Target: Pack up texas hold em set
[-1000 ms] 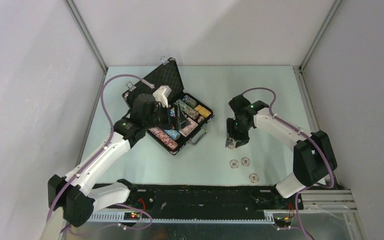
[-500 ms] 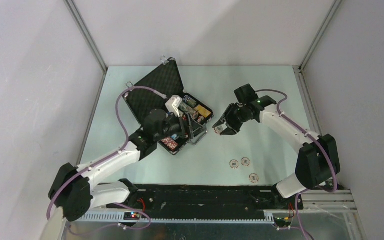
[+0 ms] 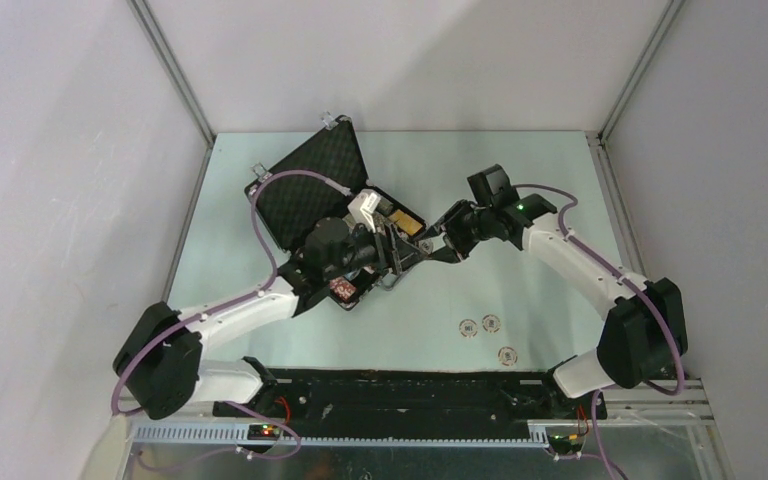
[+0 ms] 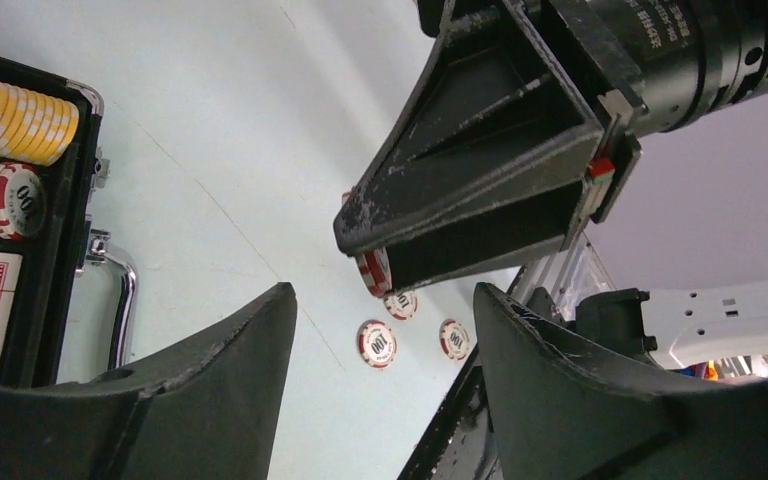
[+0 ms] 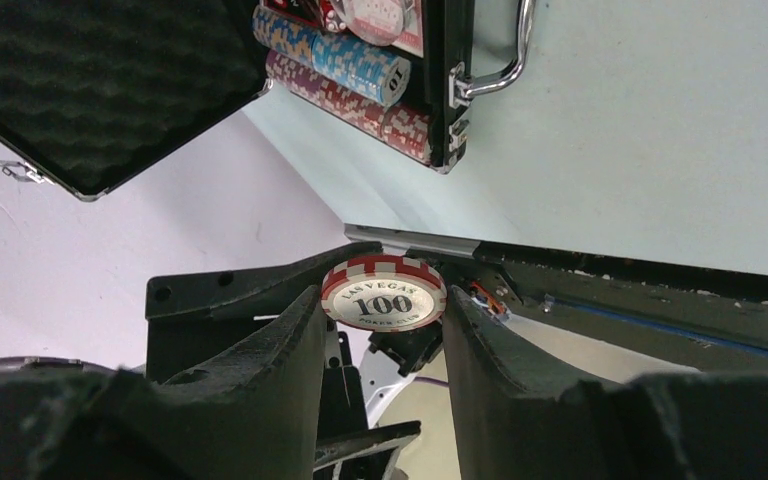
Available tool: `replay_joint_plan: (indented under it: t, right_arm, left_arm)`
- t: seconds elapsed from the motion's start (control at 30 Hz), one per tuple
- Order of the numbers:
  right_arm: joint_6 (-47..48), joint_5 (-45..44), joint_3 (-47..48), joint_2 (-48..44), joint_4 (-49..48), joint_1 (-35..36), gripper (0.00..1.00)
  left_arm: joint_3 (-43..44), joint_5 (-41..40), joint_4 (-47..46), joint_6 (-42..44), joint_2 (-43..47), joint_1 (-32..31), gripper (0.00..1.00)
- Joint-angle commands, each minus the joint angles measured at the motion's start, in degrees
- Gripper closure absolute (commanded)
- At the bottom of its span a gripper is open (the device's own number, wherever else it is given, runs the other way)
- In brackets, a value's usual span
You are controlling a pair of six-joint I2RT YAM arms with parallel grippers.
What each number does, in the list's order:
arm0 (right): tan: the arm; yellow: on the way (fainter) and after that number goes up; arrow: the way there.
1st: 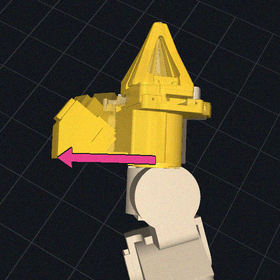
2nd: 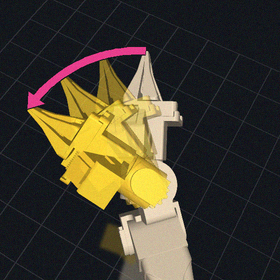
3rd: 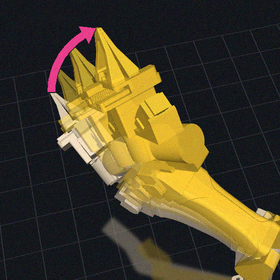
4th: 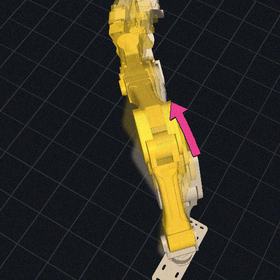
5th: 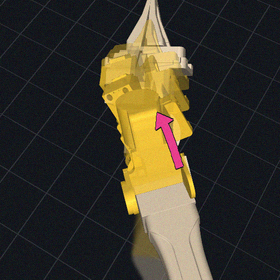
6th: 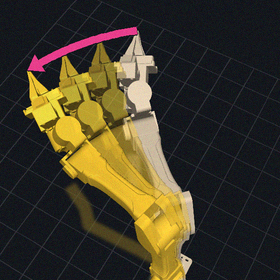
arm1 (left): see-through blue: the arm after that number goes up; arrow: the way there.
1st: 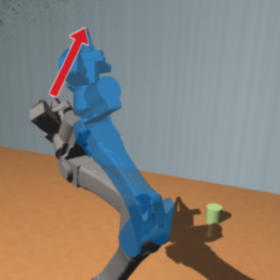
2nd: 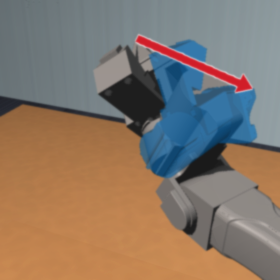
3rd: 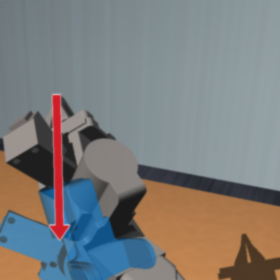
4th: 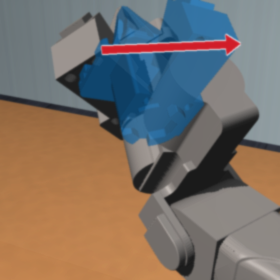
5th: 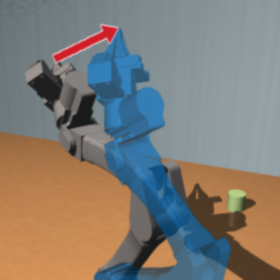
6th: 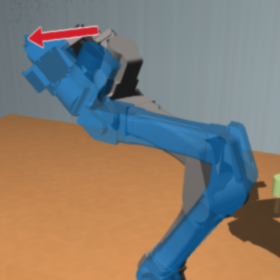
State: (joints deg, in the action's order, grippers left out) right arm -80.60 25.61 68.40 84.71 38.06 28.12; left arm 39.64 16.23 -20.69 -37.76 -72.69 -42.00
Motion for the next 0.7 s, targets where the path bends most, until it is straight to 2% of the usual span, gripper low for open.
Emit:
replay_joint_plan:
  t: [0.0, 0.17, 0.27, 0.3, 0.33, 0.37, 0.4, 0.47, 0.5, 0.57, 0.67]
  right_arm:
    - [-2.1, 0.8, 1.7, -2.5, -1.5, 1.0, 0.8]
    - [-2.9, 0.8, 0.8, -3.1, -2.8, 2.0, 0.8]
    - [-2.7, 1.2, 0.4, -3.1, -3.1, 2.2, 0.79]
    - [-2.7, 1.2, 0.3, -3.1, -3.2, 2.3, 0.77]
    - [-2.8, 1.2, 0.0, -3.3, -4.0, 2.4, 0.75]
    - [-2.9, 1.0, -0.2, -3.4, -4.3, 2.4, 0.7]
    - [-2.9, 0.8, -0.3, -3.7, -4.6, 2.3, 0.67]
    - [-2.4, -0.1, -0.4, -4.2, -4.0, 1.5, 0.51]
    - [-2.1, -0.7, -0.5, -4.4, -3.5, 0.6, 0.37]
    - [0.3, -1.5, -0.5, -4.9, -1.9, -1.3, 0.23]
    - [5.0, -2.6, -0.4, -6.1, 3.2, -4.9, 0.12]
  left_arm:
    - [2.5, -1.1, -4.1, -1.7, -1.0, -0.3, 0.29]
    - [4.2, -0.9, -3.3, -1.8, -3.1, -0.3, 0.36]
    - [4.2, -1.6, -3.2, -1.7, -3.1, -0.2, 0.57]
    - [4.3, -1.8, -3.1, -1.5, -3.1, -0.1, 0.71]
    - [4.5, -2.1, -2.8, -1.4, -3.2, 0.0, 0.8]
    - [4.8, -2.3, -1.4, -1.2, -3.3, 0.1, 0.95]
    - [5.5, -2.9, -0.5, -1.1, -3.4, 0.1, 0.97]
    - [6.3, -4.1, 2.5, -0.4, -3.6, 0.3, 1.0]
    - [6.5, -4.6, 4.3, 0.1, -3.6, 0.5, 1.0]
    - [7.2, -5.7, 6.9, 0.4, -3.6, 1.2, 1.0]
    - [9.7, -5.5, 10.9, 1.4, -5.1, 2.9, 1.0]
